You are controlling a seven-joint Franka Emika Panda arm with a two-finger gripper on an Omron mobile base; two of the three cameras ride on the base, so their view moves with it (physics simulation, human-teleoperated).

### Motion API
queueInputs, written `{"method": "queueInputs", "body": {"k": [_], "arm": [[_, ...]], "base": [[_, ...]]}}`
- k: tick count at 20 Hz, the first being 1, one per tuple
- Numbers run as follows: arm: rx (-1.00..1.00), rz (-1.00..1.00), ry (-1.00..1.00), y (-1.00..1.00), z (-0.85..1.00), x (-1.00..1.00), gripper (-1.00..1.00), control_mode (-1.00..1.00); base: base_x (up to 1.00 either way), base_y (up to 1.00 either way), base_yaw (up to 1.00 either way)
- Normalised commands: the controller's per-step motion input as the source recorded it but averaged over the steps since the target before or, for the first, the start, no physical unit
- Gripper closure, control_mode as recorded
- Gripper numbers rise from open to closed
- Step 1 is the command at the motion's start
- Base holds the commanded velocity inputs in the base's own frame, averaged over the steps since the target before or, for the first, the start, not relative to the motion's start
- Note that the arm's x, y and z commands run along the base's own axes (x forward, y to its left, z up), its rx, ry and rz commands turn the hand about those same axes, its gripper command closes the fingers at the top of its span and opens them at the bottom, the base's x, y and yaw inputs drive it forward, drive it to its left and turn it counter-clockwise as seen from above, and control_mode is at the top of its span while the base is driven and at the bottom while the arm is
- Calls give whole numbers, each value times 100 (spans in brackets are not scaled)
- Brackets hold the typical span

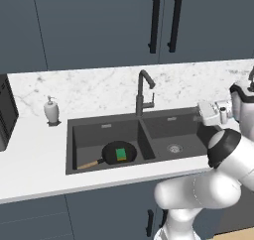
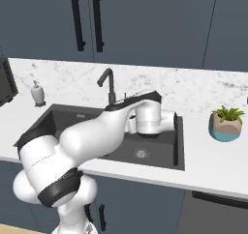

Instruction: Pick the pan and sponge and place them into the sink. Then turn on the water.

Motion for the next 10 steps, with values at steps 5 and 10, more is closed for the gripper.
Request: {"method": "queueInputs", "body": {"k": [5,10], "arm": [[4,0,0,39,0,50,-100,-100],[9,0,-2,8,0,39,-100,-100]], "base": [[0,0,0],[0,0,0]]}}
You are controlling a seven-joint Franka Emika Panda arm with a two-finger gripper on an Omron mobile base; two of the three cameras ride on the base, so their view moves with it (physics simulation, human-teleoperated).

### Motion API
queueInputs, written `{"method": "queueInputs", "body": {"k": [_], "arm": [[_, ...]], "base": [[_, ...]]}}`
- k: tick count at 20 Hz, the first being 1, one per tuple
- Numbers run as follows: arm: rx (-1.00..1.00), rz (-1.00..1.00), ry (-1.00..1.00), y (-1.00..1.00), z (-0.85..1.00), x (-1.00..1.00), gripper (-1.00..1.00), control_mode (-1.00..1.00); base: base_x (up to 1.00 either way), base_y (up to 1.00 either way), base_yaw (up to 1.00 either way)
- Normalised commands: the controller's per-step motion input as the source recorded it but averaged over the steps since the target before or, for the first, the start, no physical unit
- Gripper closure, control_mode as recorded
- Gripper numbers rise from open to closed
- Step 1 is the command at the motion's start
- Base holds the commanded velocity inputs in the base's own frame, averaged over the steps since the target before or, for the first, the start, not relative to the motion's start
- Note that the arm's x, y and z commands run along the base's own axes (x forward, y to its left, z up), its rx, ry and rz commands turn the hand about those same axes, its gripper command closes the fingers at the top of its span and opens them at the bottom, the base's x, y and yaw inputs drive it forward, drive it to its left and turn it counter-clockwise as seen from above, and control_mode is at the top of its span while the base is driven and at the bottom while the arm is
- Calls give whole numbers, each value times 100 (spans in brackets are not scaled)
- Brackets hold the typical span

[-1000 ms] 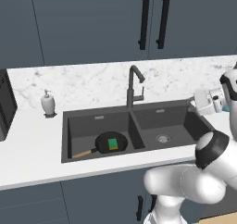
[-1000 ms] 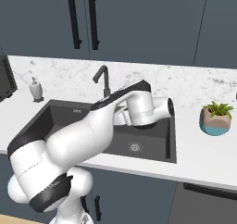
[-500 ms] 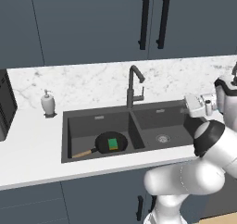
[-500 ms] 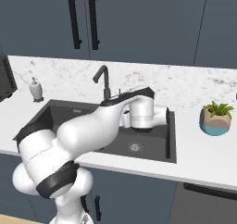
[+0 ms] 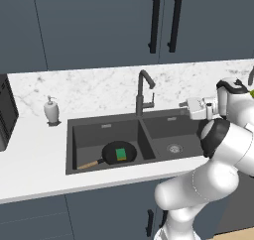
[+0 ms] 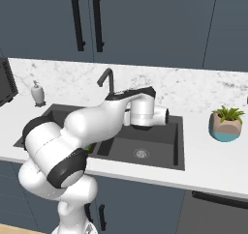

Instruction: Pick the pan and sponge and place them into the sink. Then turn on the water.

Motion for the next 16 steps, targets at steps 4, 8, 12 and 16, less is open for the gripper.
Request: {"method": "queueInputs", "body": {"k": [4,8,12,16], "arm": [[14,0,-6,0,-5,27,-100,-100],[8,0,-9,0,-24,12,-100,-100],[3,-1,-6,0,-19,8,-100,-100],[0,-7,-2,0,-1,26,-100,-100]], "base": [[0,0,0],[0,0,0],[0,0,0],[0,0,0]]}}
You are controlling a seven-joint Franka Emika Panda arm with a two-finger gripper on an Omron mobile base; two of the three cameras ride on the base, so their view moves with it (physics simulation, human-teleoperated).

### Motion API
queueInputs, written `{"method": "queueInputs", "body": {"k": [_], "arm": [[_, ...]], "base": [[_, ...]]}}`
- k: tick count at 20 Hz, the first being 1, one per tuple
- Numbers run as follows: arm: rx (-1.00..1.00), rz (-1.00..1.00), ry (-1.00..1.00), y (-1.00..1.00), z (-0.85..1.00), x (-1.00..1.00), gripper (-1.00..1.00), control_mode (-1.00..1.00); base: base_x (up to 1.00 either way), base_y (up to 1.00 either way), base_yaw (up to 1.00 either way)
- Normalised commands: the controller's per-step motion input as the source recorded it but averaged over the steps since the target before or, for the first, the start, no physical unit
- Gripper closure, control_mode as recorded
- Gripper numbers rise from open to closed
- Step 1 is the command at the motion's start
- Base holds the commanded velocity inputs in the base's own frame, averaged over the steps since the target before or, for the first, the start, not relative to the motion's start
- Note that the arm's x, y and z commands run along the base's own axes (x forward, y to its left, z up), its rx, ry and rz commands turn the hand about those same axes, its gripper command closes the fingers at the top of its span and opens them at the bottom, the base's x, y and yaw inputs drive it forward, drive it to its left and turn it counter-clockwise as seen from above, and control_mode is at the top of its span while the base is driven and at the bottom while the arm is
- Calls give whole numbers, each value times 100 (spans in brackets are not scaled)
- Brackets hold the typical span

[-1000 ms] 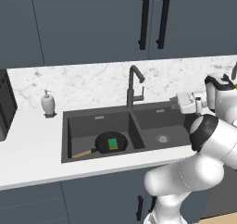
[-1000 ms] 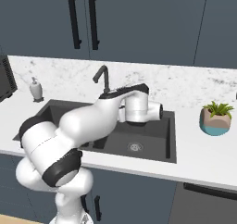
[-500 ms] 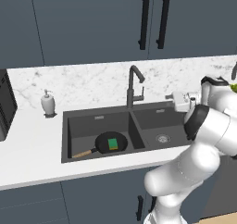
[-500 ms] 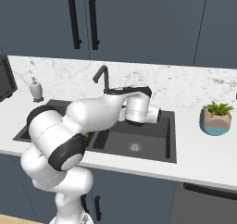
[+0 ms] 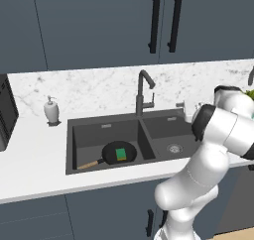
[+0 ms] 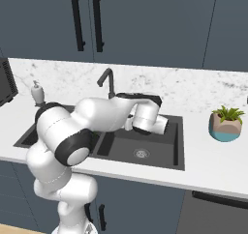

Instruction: Pick the pan and sponge and place them into the sink. Then turn on the water.

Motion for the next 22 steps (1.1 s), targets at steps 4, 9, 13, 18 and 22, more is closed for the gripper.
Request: {"method": "queueInputs", "body": {"k": [4,9,13,18,22], "arm": [[0,-12,0,1,0,36,-100,-100],[0,-13,0,2,0,34,-100,-100],[0,-11,-1,13,0,34,-100,-100],[0,-7,-2,16,0,31,-100,-100],[0,-5,-4,9,-1,25,-100,-100]], "base": [[0,0,0],[0,0,0],[0,0,0],[0,0,0],[0,0,0]]}}
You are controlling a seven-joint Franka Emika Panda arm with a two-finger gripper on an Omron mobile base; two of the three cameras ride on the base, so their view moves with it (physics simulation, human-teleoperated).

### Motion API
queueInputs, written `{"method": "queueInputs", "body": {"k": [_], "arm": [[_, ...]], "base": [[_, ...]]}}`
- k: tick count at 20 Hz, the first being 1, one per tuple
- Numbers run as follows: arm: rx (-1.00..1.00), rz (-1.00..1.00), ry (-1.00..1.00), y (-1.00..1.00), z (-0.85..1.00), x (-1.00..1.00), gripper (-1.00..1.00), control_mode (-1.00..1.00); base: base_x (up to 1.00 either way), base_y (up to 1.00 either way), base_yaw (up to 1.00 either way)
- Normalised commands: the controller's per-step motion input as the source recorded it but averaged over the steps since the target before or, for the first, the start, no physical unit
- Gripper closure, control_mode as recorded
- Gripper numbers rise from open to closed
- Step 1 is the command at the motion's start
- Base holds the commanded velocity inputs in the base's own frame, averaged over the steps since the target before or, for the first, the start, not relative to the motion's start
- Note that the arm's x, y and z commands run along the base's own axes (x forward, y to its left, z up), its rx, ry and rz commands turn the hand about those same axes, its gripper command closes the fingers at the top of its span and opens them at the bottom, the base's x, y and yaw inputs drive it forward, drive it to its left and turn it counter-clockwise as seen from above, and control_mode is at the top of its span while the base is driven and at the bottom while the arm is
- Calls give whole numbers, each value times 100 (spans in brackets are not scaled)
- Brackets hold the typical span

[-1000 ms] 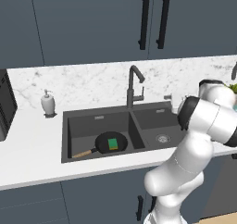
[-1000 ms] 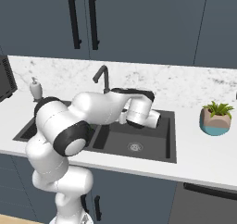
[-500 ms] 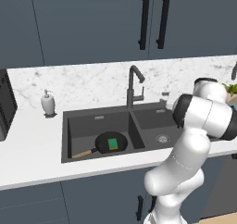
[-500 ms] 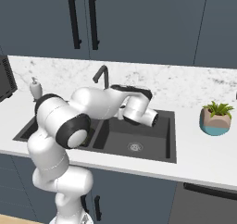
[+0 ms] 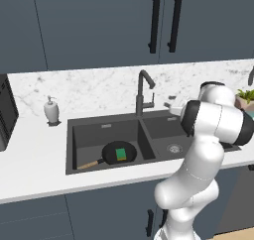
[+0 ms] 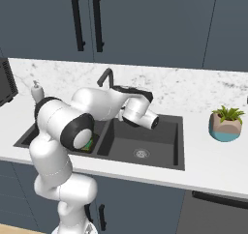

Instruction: Pick the pan and sponge and place them into the sink. Then turn on the water.

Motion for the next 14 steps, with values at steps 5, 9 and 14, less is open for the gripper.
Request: {"method": "queueInputs", "body": {"k": [5,9,14], "arm": [[0,-4,-3,6,-8,24,-100,-100],[0,-4,0,0,-23,24,-100,-100],[0,-5,-2,0,-28,21,-100,-100]], "base": [[0,0,0],[0,0,0],[0,0,0]]}}
